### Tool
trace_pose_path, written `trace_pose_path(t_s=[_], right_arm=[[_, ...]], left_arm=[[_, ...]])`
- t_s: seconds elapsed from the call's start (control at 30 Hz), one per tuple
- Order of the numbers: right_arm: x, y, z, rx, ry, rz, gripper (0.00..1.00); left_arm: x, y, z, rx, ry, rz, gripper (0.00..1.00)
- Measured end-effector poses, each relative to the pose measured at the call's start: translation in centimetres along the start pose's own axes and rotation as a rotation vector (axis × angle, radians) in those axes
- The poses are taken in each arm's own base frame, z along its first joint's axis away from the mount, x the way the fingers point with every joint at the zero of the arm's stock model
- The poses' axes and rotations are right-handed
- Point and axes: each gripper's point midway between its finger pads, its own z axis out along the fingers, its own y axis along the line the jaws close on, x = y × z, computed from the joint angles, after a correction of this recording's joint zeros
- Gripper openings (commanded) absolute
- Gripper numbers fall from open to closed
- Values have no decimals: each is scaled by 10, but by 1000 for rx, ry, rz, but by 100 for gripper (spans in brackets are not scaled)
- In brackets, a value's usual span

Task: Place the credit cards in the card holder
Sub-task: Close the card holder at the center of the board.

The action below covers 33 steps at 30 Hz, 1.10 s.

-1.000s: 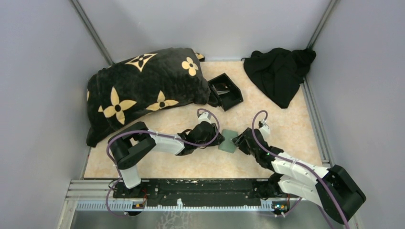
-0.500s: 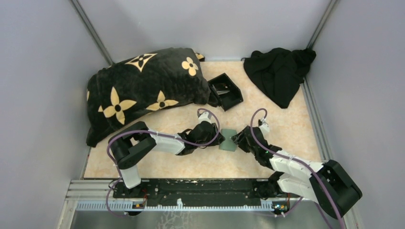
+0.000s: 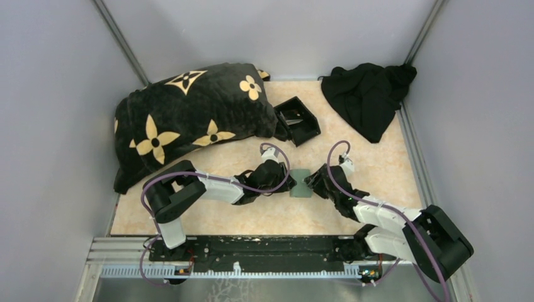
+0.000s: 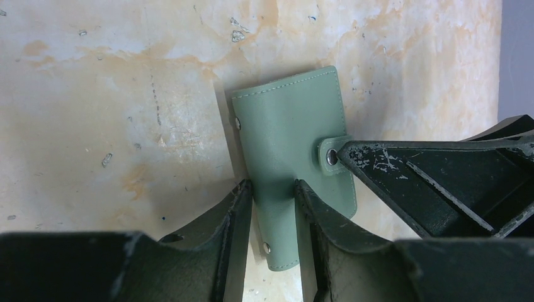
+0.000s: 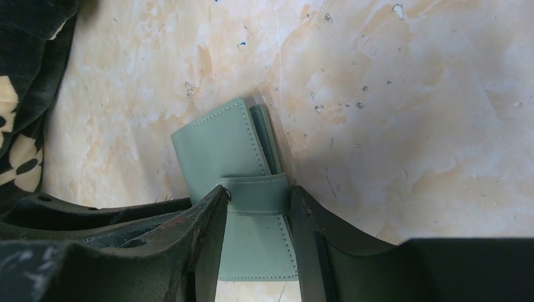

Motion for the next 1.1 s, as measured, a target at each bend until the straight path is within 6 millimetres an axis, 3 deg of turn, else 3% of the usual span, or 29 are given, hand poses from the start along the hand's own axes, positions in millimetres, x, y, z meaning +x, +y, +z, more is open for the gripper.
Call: trace_pose_path(t_s=[1.1], right_arm=[[-2,3,7,29,18,-74,43]], left_arm=[[0,0,0,-2,1,-7,39]])
